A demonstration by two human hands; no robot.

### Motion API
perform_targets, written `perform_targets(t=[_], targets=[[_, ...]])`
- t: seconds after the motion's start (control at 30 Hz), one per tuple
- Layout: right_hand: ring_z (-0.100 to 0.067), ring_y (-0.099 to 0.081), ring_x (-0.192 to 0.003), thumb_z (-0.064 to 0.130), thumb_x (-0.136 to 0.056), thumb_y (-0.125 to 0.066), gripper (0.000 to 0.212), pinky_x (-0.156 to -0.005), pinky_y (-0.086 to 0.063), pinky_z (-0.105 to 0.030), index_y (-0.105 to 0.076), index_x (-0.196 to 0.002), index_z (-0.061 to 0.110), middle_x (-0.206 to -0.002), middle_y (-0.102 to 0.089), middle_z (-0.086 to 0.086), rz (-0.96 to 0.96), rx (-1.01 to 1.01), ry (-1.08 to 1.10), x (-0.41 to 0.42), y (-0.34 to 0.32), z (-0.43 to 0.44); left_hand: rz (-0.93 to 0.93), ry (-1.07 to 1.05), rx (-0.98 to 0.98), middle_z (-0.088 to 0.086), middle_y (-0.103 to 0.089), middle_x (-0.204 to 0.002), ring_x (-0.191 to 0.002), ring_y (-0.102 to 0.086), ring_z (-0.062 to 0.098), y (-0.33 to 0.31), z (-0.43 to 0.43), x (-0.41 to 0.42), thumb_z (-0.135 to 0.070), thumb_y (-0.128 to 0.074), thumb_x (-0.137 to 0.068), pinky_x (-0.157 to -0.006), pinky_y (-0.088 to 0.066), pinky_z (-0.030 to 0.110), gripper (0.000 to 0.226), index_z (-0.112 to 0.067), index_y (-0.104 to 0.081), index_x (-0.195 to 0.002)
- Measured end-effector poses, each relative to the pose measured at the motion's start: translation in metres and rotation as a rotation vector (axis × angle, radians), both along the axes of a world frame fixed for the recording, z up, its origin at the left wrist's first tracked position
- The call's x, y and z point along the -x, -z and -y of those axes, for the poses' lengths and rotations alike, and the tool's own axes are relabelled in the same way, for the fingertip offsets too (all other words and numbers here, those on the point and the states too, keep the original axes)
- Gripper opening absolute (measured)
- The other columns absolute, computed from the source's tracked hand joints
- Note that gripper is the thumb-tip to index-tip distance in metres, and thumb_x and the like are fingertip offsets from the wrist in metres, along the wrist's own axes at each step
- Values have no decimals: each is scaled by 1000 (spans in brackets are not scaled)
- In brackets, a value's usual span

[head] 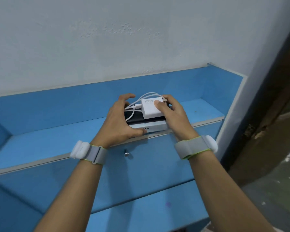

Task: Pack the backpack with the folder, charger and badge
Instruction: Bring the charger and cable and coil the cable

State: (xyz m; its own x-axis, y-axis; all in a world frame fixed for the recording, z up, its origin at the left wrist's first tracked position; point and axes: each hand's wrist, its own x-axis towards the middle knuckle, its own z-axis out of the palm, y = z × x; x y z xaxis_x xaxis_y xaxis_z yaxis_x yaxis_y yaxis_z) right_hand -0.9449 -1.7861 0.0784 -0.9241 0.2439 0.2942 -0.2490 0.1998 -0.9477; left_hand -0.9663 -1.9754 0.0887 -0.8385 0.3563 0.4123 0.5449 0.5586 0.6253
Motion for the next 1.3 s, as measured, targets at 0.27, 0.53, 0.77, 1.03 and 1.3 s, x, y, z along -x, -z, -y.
perform_targets(t=[0.27, 0.53, 0.77, 1.03, 1.3], targets=[[-14, -58, -90, 56, -73, -59, 26, -88, -46, -36, -66, -88, 35, -99, -65, -3, -51, 36, 146, -57, -6, -62, -60, 131, -27, 0, -56, -113, -105, -56, 21, -12, -71, -38, -34, -84, -47, -93, -49, 39, 93, -36, -40, -129], [-16, -61, -105, 59, -76, -54, 30, -98, -49, -47, -64, -98, 41, -112, -65, -1, -54, 35, 327, -158, 17, -195, -171, 332, 12, -9, -47, -108, -106, -47, 16, -5, -211, -113, -35, -80, -46, -95, -40, 34, 90, -25, -45, -129], [-12, -59, -108, 58, -77, -51, 41, -93, -52, -35, -61, -107, 32, -118, -61, 0, 17, 21, 570, -285, 55, -348, -34, 616, 8, -8, -45, -119, -114, -48, 21, 38, -386, -190, -37, -81, -48, -97, -45, 38, 89, -40, -38, -127], [-1, -56, -90, 55, -77, -55, 37, -83, -43, -17, -66, -98, 26, -109, -58, -7, 6, 13, 825, -357, 99, -492, 50, 836, 77, -7, -43, -124, -113, -41, 17, 88, -567, -229, -27, -86, -51, -97, -40, 31, 89, -33, -43, -128], [-6, -57, -90, 53, -77, -55, 28, -80, -43, -20, -65, -92, 31, -106, -60, -5, 40, 57, 972, -363, 135, -655, 83, 986, 90, -9, -43, -121, -108, -39, 14, 125, -759, -216, -40, -76, -47, -90, -34, 21, 87, -34, -45, -128]])
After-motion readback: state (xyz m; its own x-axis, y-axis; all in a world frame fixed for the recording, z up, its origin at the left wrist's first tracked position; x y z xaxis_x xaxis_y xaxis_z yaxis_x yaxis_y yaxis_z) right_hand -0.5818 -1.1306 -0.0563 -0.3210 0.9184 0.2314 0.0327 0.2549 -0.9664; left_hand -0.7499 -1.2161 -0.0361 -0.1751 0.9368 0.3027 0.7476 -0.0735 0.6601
